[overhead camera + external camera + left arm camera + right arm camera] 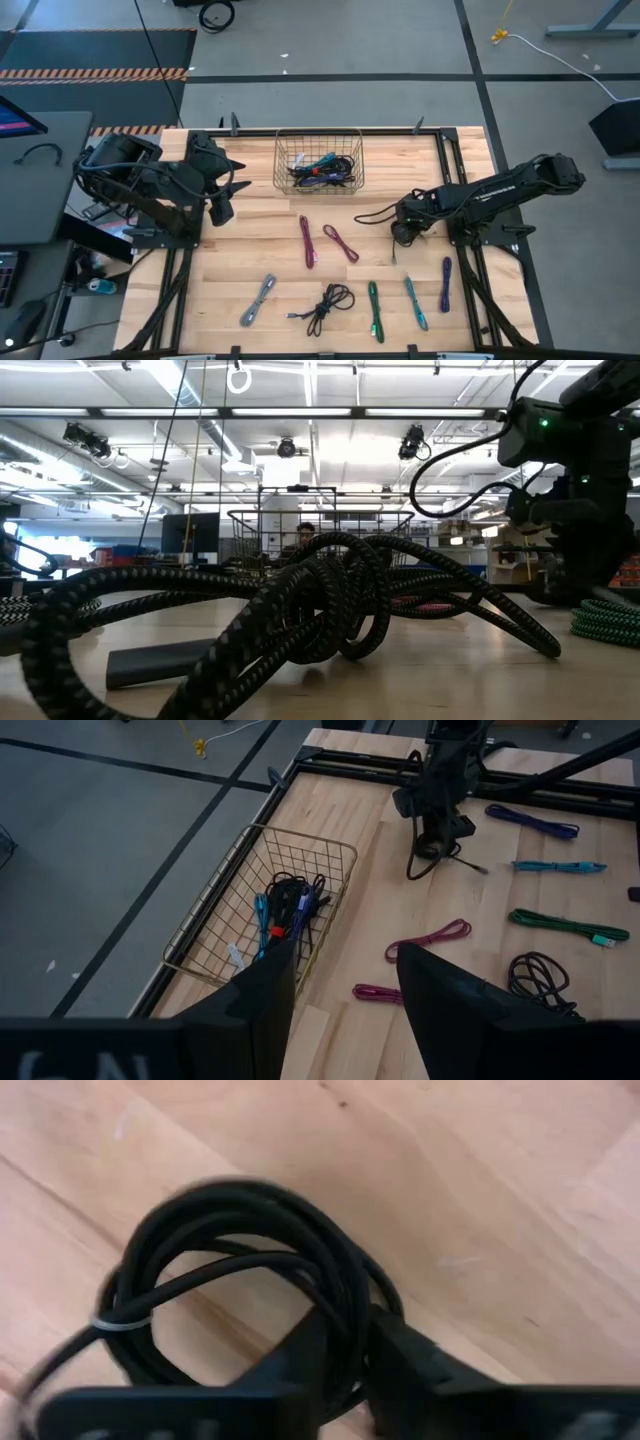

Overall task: Pick and place USB-C Cables
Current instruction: Put the black charger cable into the wire basket, then put the gray charger cable into the wire basket

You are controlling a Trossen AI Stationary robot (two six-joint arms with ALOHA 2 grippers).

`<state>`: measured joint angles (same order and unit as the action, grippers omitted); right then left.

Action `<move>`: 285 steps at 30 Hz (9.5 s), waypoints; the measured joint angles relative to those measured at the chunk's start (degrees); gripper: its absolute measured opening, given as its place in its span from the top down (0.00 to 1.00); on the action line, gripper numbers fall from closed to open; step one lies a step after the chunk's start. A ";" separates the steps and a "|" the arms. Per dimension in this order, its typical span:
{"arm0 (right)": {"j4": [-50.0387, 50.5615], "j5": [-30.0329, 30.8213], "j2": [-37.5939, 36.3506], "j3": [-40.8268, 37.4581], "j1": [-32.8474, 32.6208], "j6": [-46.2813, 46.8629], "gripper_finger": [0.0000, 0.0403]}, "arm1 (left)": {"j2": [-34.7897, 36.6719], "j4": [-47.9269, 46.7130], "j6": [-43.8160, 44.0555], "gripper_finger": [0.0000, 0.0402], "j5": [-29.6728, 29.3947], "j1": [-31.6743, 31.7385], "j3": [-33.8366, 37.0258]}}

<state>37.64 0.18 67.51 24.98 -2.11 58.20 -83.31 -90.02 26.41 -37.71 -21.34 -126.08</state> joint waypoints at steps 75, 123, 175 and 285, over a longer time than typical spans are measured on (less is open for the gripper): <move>18.24 -1.95 50.67 82.57 27.56 -60.79 0.97 | 0.00 0.00 0.00 0.55 0.00 0.00 0.02; 17.93 7.15 52.50 82.39 35.29 -57.10 0.97 | 0.00 0.00 0.00 0.55 0.00 0.00 0.02; 8.77 9.58 47.52 64.84 31.05 -56.60 0.67 | 0.00 0.02 0.00 0.55 0.00 0.00 0.02; 1.06 7.20 -1.01 65.04 21.62 -57.34 0.55 | -15.34 43.41 56.89 0.79 32.97 -14.53 56.70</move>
<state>38.70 7.38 66.50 90.02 19.51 0.86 -98.65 -46.61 83.31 -4.74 -35.87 -69.38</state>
